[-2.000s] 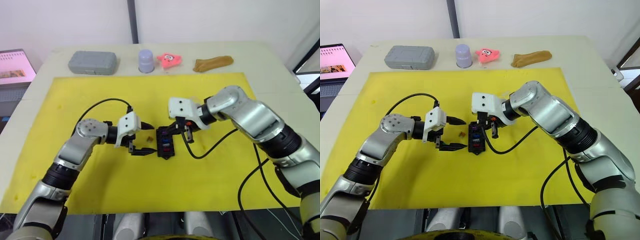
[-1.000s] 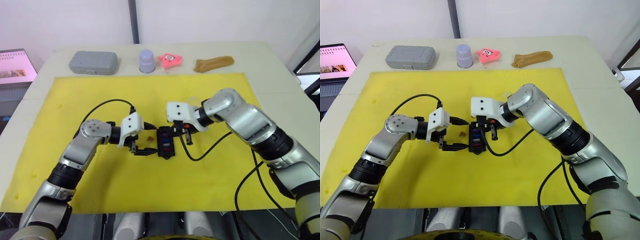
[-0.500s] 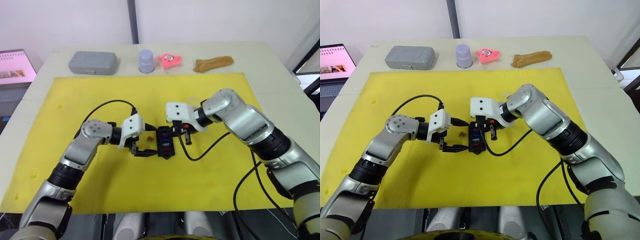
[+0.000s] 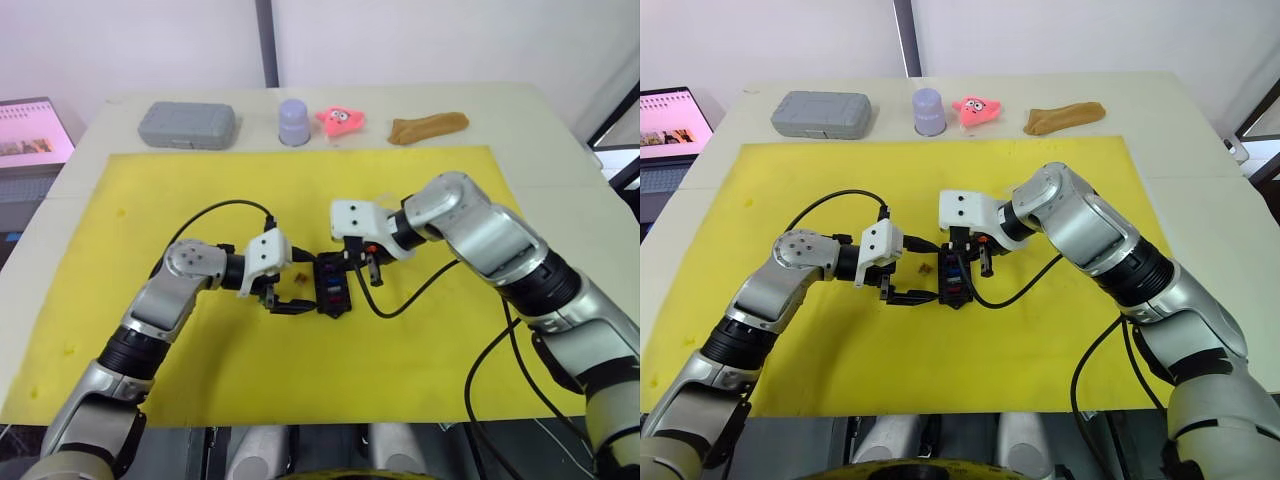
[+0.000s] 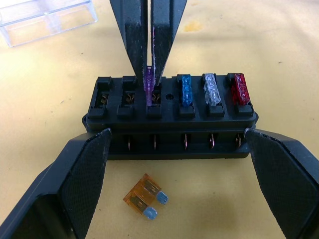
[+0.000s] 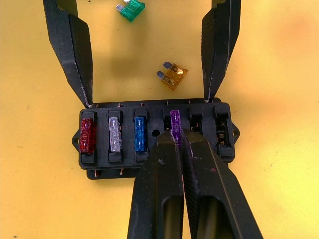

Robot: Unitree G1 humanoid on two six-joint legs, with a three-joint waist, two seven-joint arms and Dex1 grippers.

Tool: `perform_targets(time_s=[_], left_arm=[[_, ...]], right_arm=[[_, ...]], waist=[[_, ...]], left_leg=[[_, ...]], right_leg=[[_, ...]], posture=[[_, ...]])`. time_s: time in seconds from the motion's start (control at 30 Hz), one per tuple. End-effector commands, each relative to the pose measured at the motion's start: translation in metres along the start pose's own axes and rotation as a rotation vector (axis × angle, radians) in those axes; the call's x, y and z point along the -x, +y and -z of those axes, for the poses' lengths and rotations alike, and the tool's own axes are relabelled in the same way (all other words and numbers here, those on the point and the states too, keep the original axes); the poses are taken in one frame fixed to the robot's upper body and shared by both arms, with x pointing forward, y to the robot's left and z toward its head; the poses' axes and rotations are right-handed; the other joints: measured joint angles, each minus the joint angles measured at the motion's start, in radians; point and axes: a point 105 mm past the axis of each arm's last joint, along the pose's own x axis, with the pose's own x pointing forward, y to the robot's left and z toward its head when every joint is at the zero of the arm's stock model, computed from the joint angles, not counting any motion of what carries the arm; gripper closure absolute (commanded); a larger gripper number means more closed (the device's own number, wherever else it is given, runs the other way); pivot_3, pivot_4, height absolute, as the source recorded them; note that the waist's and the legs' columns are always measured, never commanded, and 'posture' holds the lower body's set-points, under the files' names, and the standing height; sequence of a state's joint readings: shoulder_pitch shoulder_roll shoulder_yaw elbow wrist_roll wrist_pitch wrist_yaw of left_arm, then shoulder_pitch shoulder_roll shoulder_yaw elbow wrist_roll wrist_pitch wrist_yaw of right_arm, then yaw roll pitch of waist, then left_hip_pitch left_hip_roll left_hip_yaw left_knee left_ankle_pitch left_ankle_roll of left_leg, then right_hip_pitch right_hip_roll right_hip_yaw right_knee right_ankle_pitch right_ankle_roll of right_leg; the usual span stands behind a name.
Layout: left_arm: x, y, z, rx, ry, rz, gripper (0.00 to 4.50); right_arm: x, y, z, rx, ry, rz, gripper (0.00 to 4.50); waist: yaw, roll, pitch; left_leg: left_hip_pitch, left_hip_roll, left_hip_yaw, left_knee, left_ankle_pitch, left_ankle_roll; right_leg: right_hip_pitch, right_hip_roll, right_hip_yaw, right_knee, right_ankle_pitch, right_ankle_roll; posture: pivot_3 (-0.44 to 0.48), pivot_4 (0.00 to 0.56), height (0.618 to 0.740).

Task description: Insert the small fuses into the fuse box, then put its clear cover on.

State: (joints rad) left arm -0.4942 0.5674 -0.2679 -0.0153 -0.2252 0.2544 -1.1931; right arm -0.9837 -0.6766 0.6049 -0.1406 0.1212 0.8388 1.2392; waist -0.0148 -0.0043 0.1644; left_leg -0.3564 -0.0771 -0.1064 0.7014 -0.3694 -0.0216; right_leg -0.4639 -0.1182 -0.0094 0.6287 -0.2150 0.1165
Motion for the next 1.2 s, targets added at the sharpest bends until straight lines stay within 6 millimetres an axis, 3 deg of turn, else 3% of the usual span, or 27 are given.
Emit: perform_targets(time_s=[0.03, 0.33, 1.2], left_arm=[[-0.002, -0.002, -0.009, -0.051, -0.009, 0.008, 0.02], [-0.002, -0.001, -0.009, -0.057, -0.007, 0.003, 0.02], [-0.004, -0.001, -0.008, -0.074, 0.002, 0.007, 0.02]], right_arm=[[0.009, -0.004, -0.012, 0.051, -0.009, 0.024, 4.50], [0.004, 0.001, -0.004, 0.063, 0.023, -0.009, 4.50], [0.004, -0.009, -0.007, 0.101, 0.078, -0.031, 4.50]], waist=[[0.000, 0.000, 0.000], [0.000, 0.000, 0.000], [-0.001, 0.000, 0.000]], left_leg=[[0.000, 0.000, 0.000, 0.000, 0.000, 0.000], [0.000, 0.000, 0.000, 0.000, 0.000, 0.000], [0.000, 0.000, 0.000, 0.000, 0.000, 0.000]], right_leg=[[0.000, 0.000, 0.000, 0.000, 0.000, 0.000], [0.000, 0.000, 0.000, 0.000, 0.000, 0.000], [0.000, 0.000, 0.000, 0.000, 0.000, 0.000]], posture=[[0.000, 0.150, 0.740], [0.000, 0.150, 0.740], [0.000, 0.150, 0.740]])
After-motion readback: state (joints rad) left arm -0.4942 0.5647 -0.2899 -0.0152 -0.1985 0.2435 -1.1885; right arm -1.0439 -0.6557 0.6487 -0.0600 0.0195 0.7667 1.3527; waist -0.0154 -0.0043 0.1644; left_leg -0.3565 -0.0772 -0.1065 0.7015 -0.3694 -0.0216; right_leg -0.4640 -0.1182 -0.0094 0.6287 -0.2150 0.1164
